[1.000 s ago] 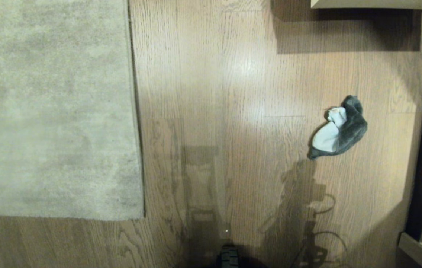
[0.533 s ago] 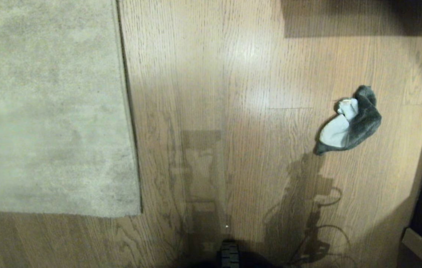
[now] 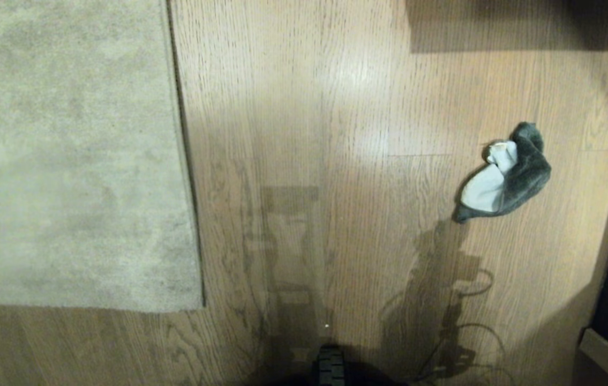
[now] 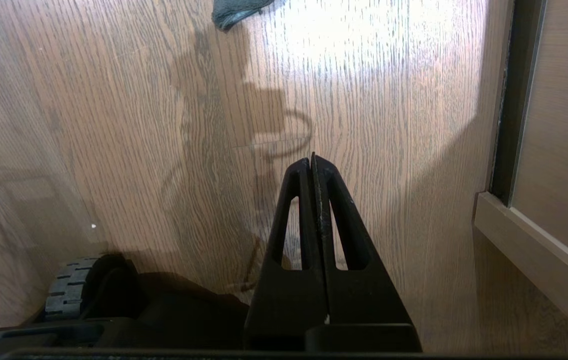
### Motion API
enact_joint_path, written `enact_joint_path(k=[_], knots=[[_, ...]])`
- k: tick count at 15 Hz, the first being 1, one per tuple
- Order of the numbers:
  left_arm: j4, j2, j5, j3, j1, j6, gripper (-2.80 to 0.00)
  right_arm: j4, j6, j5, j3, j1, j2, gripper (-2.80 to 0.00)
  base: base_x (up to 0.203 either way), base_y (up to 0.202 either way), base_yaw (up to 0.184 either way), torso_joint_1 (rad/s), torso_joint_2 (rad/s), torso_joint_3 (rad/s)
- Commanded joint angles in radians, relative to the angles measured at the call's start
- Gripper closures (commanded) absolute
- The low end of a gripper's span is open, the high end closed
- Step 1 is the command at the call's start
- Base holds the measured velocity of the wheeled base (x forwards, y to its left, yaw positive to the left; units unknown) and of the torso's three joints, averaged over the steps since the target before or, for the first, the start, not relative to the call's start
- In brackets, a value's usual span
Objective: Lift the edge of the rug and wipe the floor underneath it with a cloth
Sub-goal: Pick up the rag
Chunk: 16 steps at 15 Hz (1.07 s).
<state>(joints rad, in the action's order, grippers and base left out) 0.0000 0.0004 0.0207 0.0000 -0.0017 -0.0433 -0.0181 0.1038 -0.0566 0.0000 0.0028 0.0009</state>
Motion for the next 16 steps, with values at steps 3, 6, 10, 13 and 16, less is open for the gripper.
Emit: enact_joint_path(k=[3,6,10,13,16], knots=[[0.000,0.001,0.001,0.000,0.000,-0.001,0.00,0.000,0.000,0.000,0.000,0.000,0.001,0.00,0.000,0.000,0.000,0.000,0.00,0.000],[0.000,0.000,0.001,0.000,0.000,-0.001,0.00,0.000,0.000,0.000,0.000,0.000,0.001,0.00,0.000,0.000,0.000,0.000,0.00,0.000],[0.000,0.000,0.001,0.000,0.000,-0.001,0.00,0.000,0.000,0.000,0.000,0.000,0.001,0.00,0.000,0.000,0.000,0.000,0.00,0.000],[0.000,0.000,-0.001,0.000,0.000,-0.001,0.00,-0.002,-0.002,0.000,0.000,0.000,0.001,0.00,0.000,0.000,0.000,0.000,0.00,0.000],[0.000,0.000,0.001,0.000,0.000,-0.001,0.00,0.001,-0.013,0.000,0.000,0.000,0.001,0.00,0.000,0.000,0.000,0.000,0.00,0.000]])
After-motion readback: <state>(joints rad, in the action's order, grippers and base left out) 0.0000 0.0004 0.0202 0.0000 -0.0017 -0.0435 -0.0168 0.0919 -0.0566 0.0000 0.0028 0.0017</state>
